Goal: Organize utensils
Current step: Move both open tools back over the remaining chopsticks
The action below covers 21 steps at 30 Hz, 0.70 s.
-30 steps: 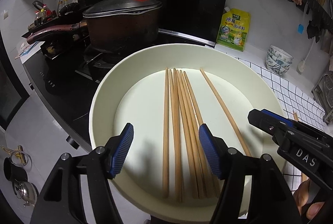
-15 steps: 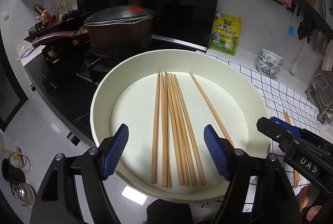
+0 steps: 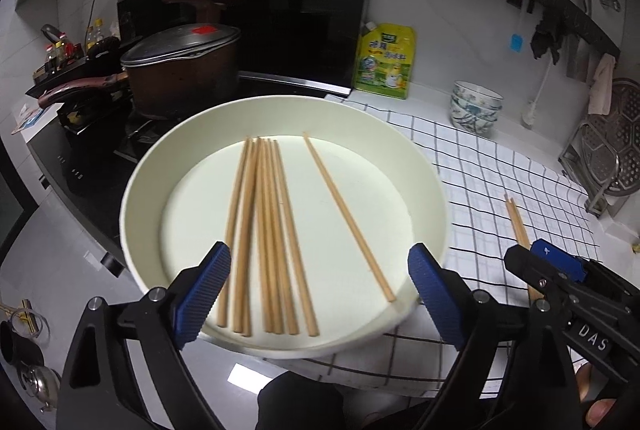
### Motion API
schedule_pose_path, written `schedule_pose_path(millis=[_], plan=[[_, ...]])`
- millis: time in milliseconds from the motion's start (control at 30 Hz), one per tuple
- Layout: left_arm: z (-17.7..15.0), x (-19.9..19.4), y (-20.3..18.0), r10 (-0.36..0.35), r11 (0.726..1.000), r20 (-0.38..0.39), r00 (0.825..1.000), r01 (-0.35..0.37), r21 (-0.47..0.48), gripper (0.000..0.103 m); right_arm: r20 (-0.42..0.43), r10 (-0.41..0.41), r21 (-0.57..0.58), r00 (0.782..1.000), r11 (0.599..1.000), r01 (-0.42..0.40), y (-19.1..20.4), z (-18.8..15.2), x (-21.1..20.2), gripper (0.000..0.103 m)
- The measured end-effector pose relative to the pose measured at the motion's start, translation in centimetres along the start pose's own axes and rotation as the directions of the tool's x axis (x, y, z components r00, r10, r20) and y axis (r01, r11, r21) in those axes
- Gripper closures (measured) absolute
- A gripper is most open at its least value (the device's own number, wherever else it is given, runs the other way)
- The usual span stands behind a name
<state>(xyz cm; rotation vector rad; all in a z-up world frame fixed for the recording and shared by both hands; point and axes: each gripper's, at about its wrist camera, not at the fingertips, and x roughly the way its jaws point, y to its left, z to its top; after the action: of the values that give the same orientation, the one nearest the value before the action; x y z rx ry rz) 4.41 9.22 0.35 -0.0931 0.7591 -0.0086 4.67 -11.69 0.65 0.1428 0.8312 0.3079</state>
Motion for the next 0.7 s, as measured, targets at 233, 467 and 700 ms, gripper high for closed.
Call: schedule_pose_path(millis=[233,467,700], plan=[[-1.0,-1.1,-4.0,-0.059,0.998,0.029,0.998,0.058,0.034,0.010,0.010,-0.071,0.039,0.997,0.997,0.070,-4.5,-2.3,-2.7,0.037],[-2.1,-1.1,-8.2,-0.135,0.987,0.013,0.991,0.134,0.084,0.008,-0.004,-0.164,0.120,0.986,0.979,0.164,-9.8,-4.2,-4.0,0.037],[-3.9,-0.1,-11.0,-0.152,0.982,-0.001,0.988,0.151,0.112,0.008,-0.048,-0.261,0.120,0.964,0.957,0.265,-12.9,-5.4,-2.7,0.037]])
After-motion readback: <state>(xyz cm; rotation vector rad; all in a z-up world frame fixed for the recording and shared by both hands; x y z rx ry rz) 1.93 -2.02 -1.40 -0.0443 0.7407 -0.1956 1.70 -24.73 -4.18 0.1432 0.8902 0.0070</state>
